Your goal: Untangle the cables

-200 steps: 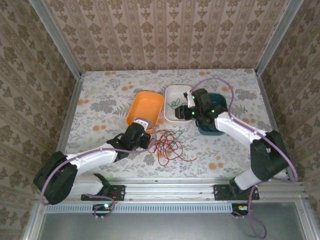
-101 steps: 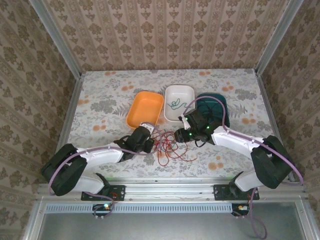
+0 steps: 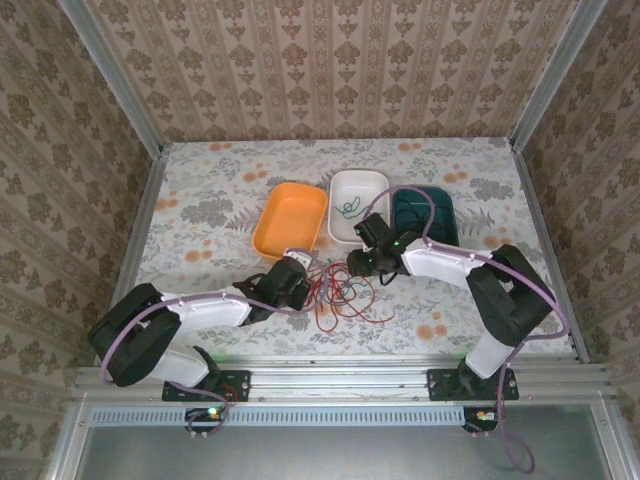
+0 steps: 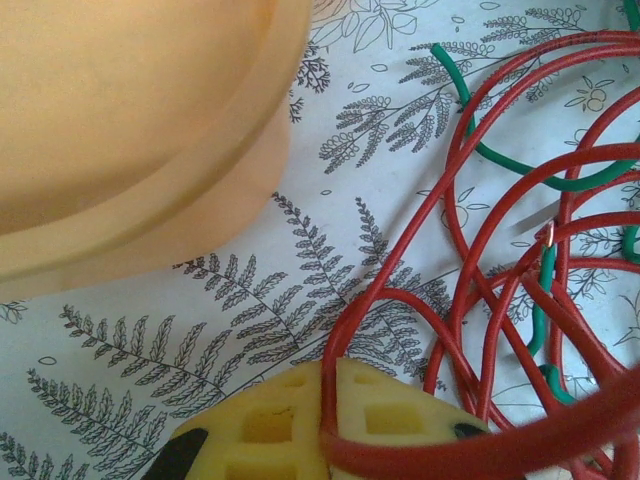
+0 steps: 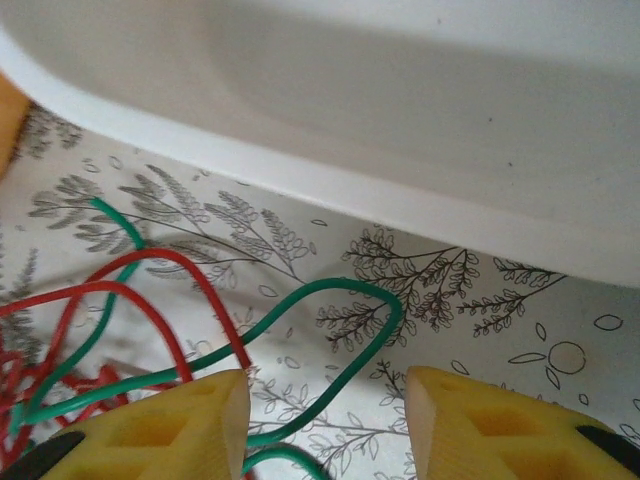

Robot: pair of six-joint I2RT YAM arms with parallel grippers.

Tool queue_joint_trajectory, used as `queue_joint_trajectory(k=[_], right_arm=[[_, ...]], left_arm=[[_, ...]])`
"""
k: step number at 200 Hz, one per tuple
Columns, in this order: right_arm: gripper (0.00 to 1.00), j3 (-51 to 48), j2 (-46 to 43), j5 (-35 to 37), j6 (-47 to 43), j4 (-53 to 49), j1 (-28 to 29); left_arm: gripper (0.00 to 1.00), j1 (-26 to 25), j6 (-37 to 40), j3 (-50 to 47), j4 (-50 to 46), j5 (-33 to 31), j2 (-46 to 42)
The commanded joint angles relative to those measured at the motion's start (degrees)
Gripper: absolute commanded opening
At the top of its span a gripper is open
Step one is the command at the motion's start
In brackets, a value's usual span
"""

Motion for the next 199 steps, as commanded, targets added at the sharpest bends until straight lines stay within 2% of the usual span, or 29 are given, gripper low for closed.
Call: queue_joint_trajectory(k=[1,42,94,121,161,199], right_arm=[[0.46,1.1,1.7,4.2,2.2,-3.6,0.9],[0.46,1.0,3.7,7.2,4.1,-3.8,1.2],[0.45,3.4,5.7,9.3,2.4,-6.5,3.5],[0.33,4.1,6.6,12.1,3.0,-8.8,4.2],[0.34,3.1,6.0,16.5,4.3,-11.1,3.7],[0.4,0.9,4.1,16.9,5.4,-10.5,2.5]], left_arm=[[0.0,-0.5,0.9,1.2,-1.6,-1.4,0.4],[0.0,-0.5,1.0,1.3,-1.6,-1.1,0.5],[0.0,-0.7,1.0,1.5,-1.5,-1.4,1.2],[0.0,-0.9,1.0,1.6,-1.5,-1.5,1.7],[0.0,-1.0,1.2,1.8,-1.7,-1.7,2.2],[0.0,-1.0,1.8,2.2,-2.4,-1.9,3.5]])
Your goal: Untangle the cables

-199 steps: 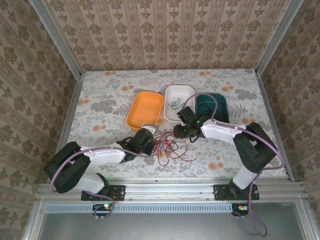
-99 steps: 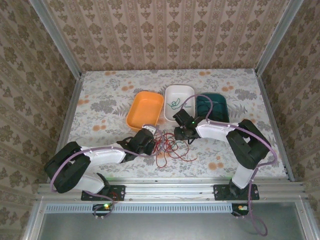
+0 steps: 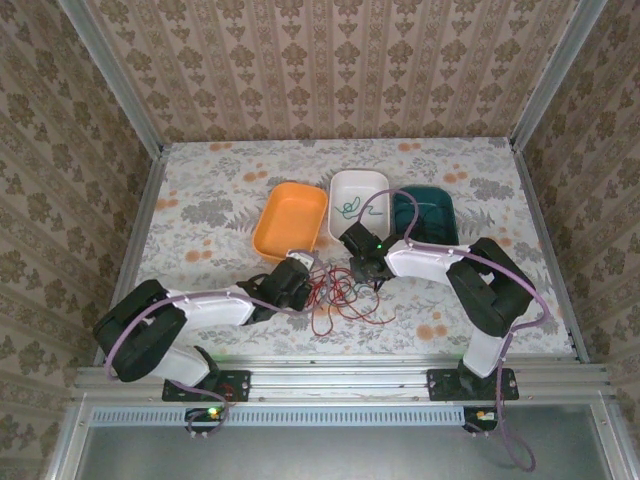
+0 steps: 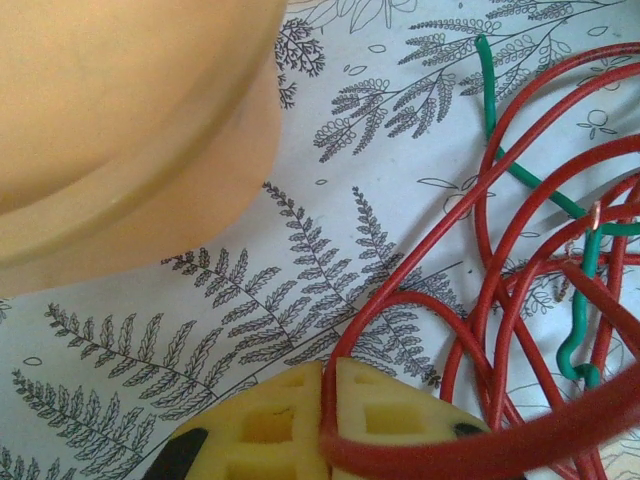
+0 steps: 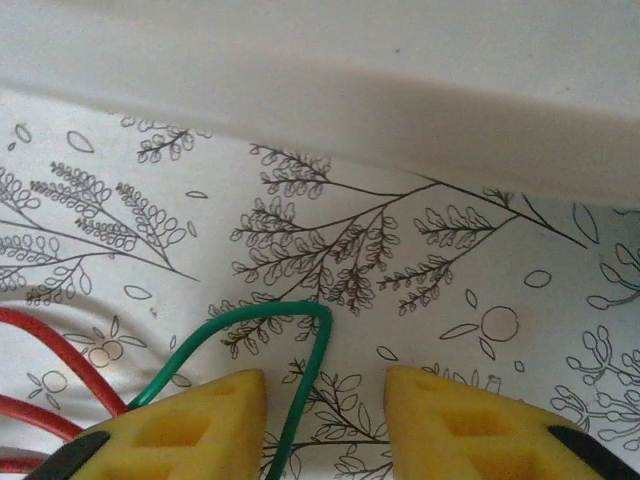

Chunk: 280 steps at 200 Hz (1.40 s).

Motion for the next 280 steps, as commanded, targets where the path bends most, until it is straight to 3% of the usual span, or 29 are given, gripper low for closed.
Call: queue_joint_trajectory(k=[1,49,93,177,250,280], right_arm=[[0.4,-2.3,-1.2,3.8,1.4,-3.8,-1.3],[0.35,-2.4,-0.3,0.0,0.3,-2.3,-1.8],[0.0,-3.0,-0.7,-0.1,-0.1,-1.1,-1.8],[0.0,-12.0,-23.3,5.6,0.9,8.6,-1.9],[0.0,-12.1,-35.9,27.4,-1.7,6.1,-5.8],[0.0,-12.2,-40.3,32.5,-2.0,5.1,-9.7]], left_arm=[[0.0,-0.3,1.6,1.5,-2.1,-1.0,1.4],[0.0,-0.5,1.8,2.3,-2.7,-1.4,2.9],[0.0,-0.8,1.3,2.4,-2.4,-2.0,3.2],[0.0,-0.9,0.7,3.0,-1.6,-2.1,7.0],[0.0,-1.0,-0.4,2.5,-1.2,-2.5,10.2],[0.0,-1.1,-0.7,2.2,-1.2,-2.9,10.4]])
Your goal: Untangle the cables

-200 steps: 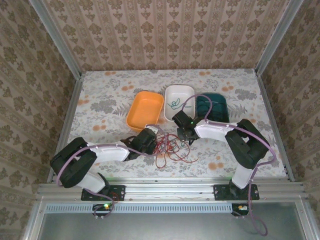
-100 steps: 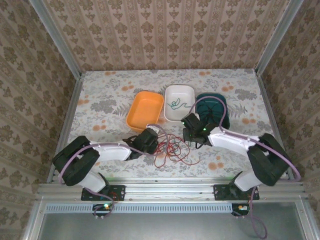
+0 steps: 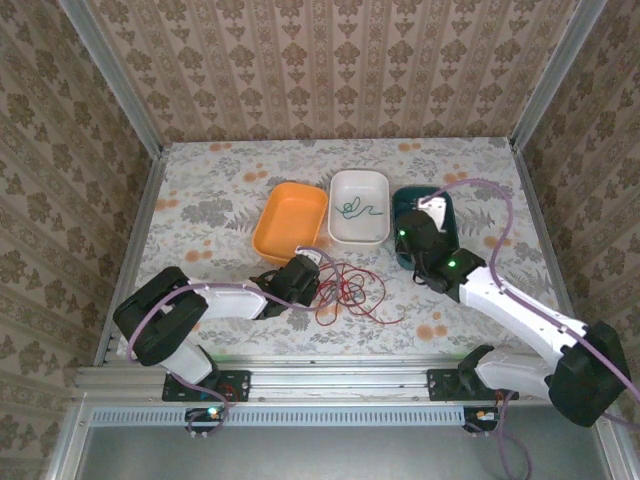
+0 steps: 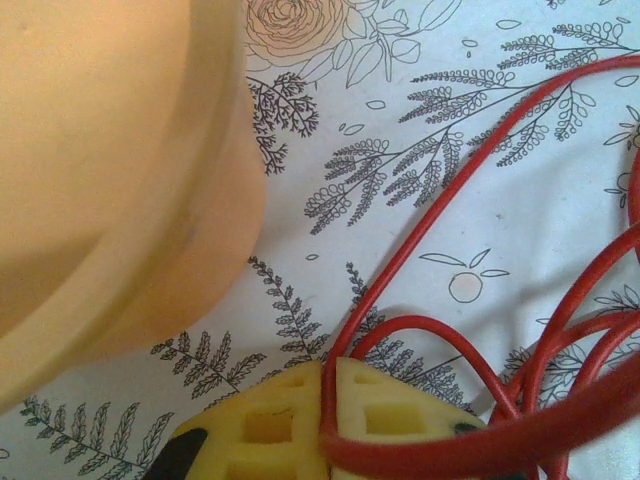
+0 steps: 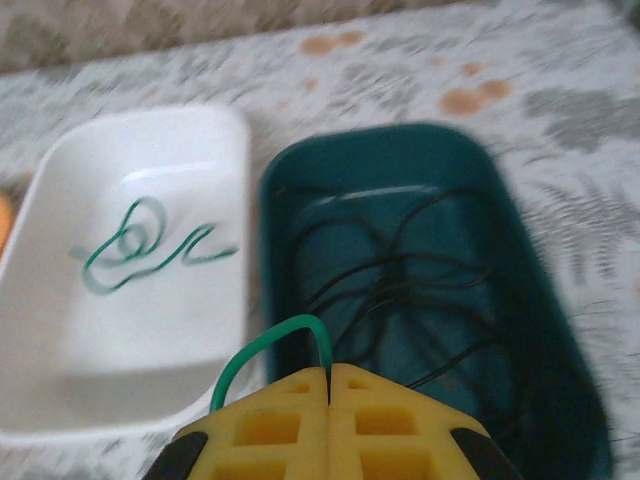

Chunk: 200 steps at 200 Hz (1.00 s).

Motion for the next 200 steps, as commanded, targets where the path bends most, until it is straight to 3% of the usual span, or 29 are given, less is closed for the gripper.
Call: queue_joint_trajectory(k=[1,41,82,127,136,150,157,200], right_arm=[[0.0,-0.8,-3.6,9.3,-0.5,-1.7,-2.9],[0.0,-0.5,-3.8,-9.2,-3.6,3.5,-9.0],[0.0,7.6,11.1,-26.4,-2.8,6.1,-9.8],[0.01,17.0,27.9,-32.3,0.7,11.0,-10.4],[0.06,19.1,30.2,-33.2,1.0,11.1,-10.9],[0.31,21.3,32.5,-34.7,1.2,10.9,-11.1],[0.36,22.2,33.0,-35.6,0.9,10.5,-11.1],[0.42,18.6,27.8,-36.3,-2.5,6.2,-9.2]], left_arm=[[0.0,-0.3,-1.3,-1.3,-5.3,0.4,3.0],[0.0,-0.4,-1.4,-1.4,-4.7,0.7,2.8],[0.0,-0.4,-1.1,-0.6,-4.8,0.8,1.2],[0.0,-0.4,-0.8,0.6,-6.4,0.6,-0.3],[0.0,-0.3,-0.7,0.8,-6.7,0.6,-0.5],[0.0,-0.4,-0.5,1.0,-7.1,0.3,-0.9],[0.0,-0.3,-0.4,1.1,-7.2,0.2,-1.1],[0.0,0.6,-1.0,0.7,-6.4,0.6,-1.4]])
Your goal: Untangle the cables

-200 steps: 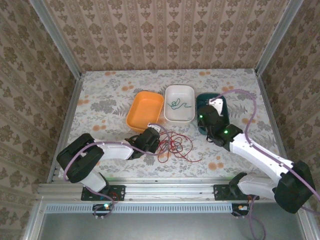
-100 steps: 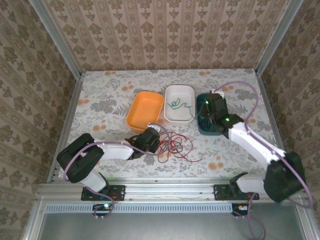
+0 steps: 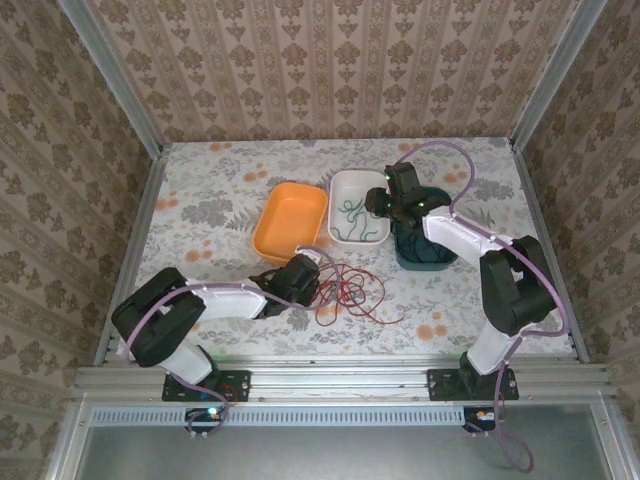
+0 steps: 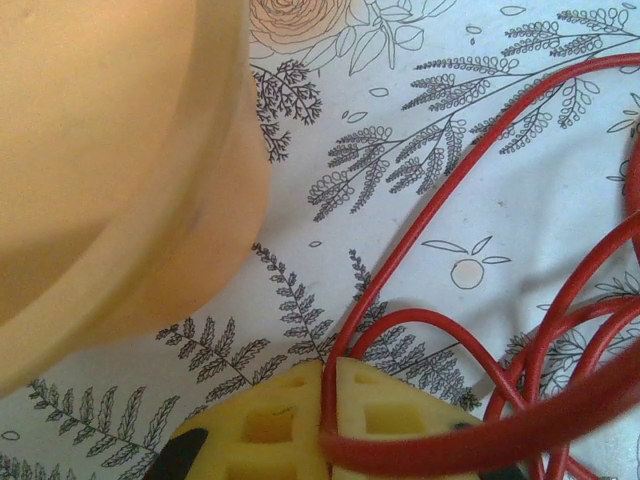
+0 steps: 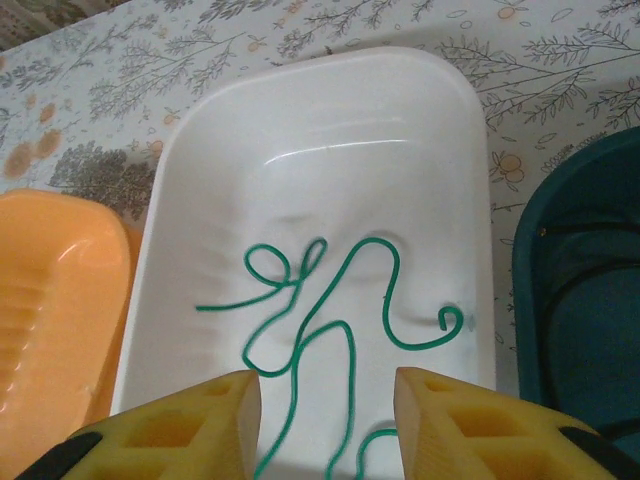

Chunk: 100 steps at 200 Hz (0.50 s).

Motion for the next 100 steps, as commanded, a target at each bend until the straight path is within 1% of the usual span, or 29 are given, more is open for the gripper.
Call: queue_joint_trajectory(k=[1,32,63,74,100], right_arm=[[0.42,-2.4,-4.8,-2.1,-2.5,-2.9,1.6],[0.41,-10.9,-11.6,-5.6,-5.9,-7.3,6.5],[0.38,-17.5,-15.3,-12.8,-9.9,-12.5,12.3],[0.37,-19.2,-16.1,-15.3,-10.4,-13.5,13.3],[0.35,-21.6,-17.1,-17.6,-11.2,-15.6,13.9]], left_arm=[[0.0,0.8,-0.7,0.0,-3.6,0.7,-0.5],[0.0,1.1,-0.8,0.2,-2.5,0.8,0.4],[0.0,1.1,-1.1,0.4,-2.0,0.5,1.4],[0.0,1.1,-1.2,0.4,-2.1,0.4,1.5],[0.0,1.1,-1.2,0.3,-2.5,-0.1,1.3]])
